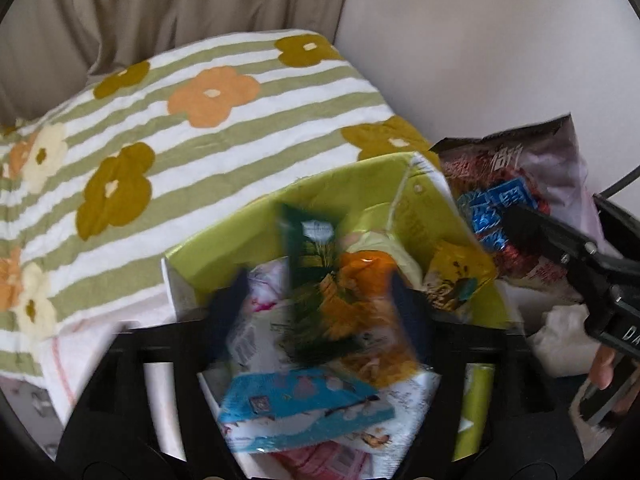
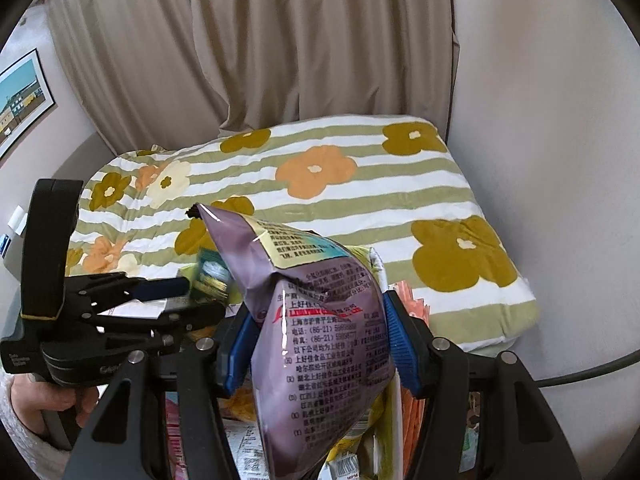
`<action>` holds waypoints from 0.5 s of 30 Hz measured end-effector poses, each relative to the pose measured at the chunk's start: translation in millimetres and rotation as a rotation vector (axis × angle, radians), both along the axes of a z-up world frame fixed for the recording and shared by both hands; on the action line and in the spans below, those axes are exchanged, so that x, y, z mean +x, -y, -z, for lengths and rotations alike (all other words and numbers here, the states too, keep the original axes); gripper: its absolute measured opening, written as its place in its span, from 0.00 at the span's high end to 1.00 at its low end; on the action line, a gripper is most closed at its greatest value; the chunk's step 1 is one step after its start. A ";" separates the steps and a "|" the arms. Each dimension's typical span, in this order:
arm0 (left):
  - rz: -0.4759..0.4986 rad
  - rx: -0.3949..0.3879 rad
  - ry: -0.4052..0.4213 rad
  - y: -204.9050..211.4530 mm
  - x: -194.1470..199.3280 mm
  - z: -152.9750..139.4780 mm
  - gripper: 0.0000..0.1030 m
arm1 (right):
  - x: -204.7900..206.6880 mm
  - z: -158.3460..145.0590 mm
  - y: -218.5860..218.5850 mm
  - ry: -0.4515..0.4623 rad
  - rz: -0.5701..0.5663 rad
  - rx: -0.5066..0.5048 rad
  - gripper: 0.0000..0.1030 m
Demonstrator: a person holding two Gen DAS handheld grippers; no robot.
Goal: Organize snacks
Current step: 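Drop the green packet into the box with left tool while right tool lowers the purple bag in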
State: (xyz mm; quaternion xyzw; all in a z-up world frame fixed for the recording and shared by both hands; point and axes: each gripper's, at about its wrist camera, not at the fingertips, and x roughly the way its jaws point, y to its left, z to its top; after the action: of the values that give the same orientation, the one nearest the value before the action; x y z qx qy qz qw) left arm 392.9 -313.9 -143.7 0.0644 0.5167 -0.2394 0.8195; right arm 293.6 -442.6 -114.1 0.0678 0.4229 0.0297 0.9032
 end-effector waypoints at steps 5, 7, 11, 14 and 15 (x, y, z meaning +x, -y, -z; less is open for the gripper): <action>-0.013 -0.016 -0.019 -13.1 -0.4 3.9 0.00 | 5.3 -0.7 -1.0 -0.005 -0.024 -0.014 0.46; -0.030 -0.035 -0.028 -23.9 -4.0 4.3 0.00 | 8.5 -2.2 -3.0 0.002 -0.043 -0.036 0.46; -0.085 -0.087 -0.028 -48.5 -15.9 0.4 0.00 | 18.9 -0.9 -10.0 0.016 -0.096 -0.107 0.46; -0.137 -0.084 -0.003 -67.5 -23.1 -2.9 0.00 | 27.0 5.8 -18.3 0.007 -0.147 -0.164 0.46; -0.156 -0.085 0.004 -74.2 -25.7 -3.9 0.00 | 29.3 8.8 -23.1 0.000 -0.170 -0.182 0.46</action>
State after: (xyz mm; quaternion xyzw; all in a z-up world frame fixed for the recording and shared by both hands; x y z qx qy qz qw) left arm 367.2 -239.7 -139.8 -0.0103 0.5082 -0.1964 0.8385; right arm 323.0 -419.5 -122.9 -0.0505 0.4278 0.0679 0.8999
